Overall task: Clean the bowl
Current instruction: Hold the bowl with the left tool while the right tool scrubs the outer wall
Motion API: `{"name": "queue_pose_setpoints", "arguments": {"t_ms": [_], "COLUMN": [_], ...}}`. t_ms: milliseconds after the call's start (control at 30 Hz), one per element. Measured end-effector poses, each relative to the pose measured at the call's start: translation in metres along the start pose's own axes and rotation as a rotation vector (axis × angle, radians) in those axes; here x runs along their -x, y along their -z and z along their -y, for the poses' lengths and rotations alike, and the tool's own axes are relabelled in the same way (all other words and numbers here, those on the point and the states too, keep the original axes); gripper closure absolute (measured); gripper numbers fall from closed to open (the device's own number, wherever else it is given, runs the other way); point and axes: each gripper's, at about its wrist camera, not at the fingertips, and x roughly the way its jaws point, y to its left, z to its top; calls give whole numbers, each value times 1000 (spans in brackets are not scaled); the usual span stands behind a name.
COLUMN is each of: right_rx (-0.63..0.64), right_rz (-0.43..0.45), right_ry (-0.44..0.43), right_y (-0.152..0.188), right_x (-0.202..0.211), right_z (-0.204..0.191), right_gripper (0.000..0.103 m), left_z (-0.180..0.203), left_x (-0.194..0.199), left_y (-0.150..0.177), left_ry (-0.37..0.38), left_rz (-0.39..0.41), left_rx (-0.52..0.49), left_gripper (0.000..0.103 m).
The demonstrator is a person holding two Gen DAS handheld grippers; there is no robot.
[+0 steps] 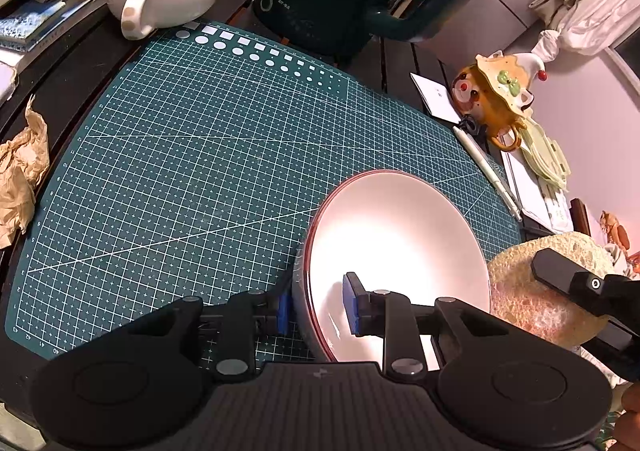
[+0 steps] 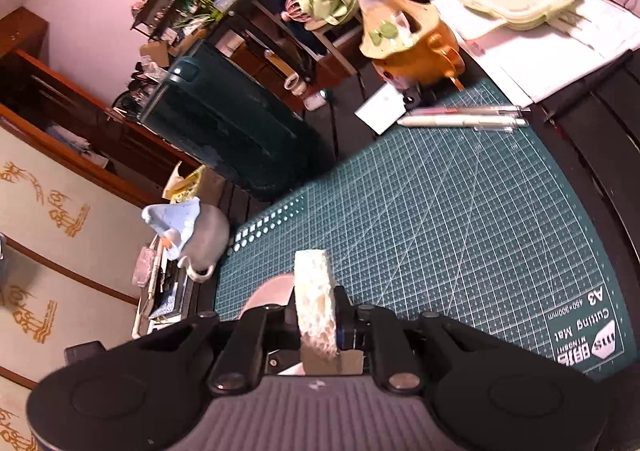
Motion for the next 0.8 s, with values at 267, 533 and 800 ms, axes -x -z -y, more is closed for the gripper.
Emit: {"name": "queue_pose_setpoints", "arguments": {"t_ms": [267, 533, 800], "right_rx": [-6, -22, -43], "right_rz": [35, 5, -10], "right_ry": [-25, -20, -16], "right_y": [-3, -3, -2], "right_x": [11, 5, 3], "right_z": [-3, 1, 4], "right_gripper": [90, 90, 90], "left_z": [-5, -5, 1], "left_x": [3, 2, 1], "left_y": [1, 2, 0], "left_ry": [5, 2, -3], "left_rz": [-1, 0, 0], "left_rx": [5, 1, -3], "left_gripper": [77, 77, 77]}}
